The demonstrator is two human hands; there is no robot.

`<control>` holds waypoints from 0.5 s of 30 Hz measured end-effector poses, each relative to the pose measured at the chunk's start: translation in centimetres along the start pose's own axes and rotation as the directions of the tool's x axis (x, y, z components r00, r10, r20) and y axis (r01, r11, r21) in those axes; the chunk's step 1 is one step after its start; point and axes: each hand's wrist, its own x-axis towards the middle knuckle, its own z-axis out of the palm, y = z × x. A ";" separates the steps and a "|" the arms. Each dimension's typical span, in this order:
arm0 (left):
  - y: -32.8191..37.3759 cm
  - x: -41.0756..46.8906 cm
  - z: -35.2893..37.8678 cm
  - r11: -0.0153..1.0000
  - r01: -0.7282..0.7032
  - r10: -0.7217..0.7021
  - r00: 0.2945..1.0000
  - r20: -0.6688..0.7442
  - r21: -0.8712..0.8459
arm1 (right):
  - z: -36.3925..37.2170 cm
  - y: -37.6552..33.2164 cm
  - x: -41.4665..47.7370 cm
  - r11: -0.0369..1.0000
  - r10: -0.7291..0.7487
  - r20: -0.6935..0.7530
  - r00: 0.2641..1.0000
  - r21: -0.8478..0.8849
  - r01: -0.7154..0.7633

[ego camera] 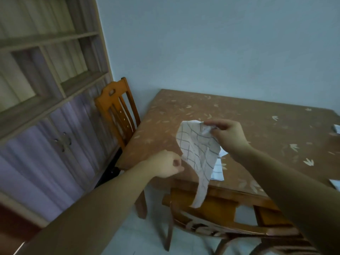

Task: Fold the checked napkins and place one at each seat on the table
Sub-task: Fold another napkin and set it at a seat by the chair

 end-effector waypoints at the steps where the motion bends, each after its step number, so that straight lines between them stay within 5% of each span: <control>1: -0.2 -0.3 -0.3 1.000 0.004 -0.004 0.999 -0.034 -0.012 | 0.4 -0.5 -0.4 1.000 -0.006 0.023 1.000 0.016 0.006; 7: -3.3 1.6 -3.4 0.955 -0.005 -0.070 0.968 -0.240 -0.298 | 2.9 -4.2 0.7 0.999 -0.006 0.102 0.995 0.040 0.002; 11: -6.3 3.7 -7.8 0.594 -0.066 -0.257 0.929 -0.267 -0.802 | 3.9 -8.0 3.7 0.991 -0.005 0.075 0.997 0.135 -0.006; 15: -9.7 6.0 -11.4 0.446 -0.004 -0.260 0.956 -0.134 -0.895 | 4.0 -10.2 6.0 0.982 0.048 0.028 0.998 0.184 -0.052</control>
